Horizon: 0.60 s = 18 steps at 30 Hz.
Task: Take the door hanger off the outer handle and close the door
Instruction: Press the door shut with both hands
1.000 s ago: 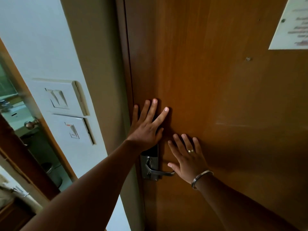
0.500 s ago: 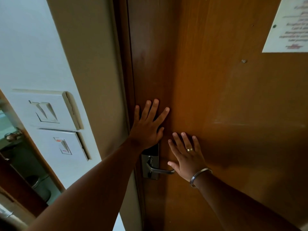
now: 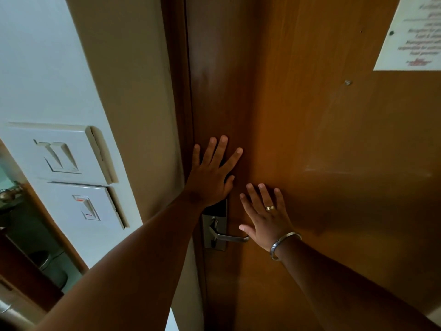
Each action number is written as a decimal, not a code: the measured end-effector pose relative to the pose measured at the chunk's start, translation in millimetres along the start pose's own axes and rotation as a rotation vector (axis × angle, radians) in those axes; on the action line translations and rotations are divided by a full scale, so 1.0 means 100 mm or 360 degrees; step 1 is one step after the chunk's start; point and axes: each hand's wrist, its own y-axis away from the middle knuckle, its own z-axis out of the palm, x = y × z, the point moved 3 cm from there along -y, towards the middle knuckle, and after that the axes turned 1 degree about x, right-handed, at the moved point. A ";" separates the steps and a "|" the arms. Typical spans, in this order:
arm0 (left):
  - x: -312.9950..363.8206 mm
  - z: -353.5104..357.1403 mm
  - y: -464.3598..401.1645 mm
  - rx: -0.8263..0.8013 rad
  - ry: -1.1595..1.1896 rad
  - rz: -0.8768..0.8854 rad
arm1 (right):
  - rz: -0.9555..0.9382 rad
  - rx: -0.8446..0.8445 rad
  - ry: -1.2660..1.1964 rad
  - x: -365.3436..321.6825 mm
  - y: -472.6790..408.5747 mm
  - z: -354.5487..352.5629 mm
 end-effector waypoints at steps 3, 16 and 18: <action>-0.02 0.04 -0.03 -0.0016 0.0008 0.0004 | 0.0008 0.0003 -0.0008 0.00 -0.03 0.01; -0.05 0.15 -0.08 0.0000 0.0038 0.0035 | 0.0005 -0.0022 0.0017 0.03 -0.11 0.17; -0.04 0.14 -0.07 -0.0038 0.0053 0.0026 | 0.0017 -0.0072 0.0014 0.03 -0.12 0.17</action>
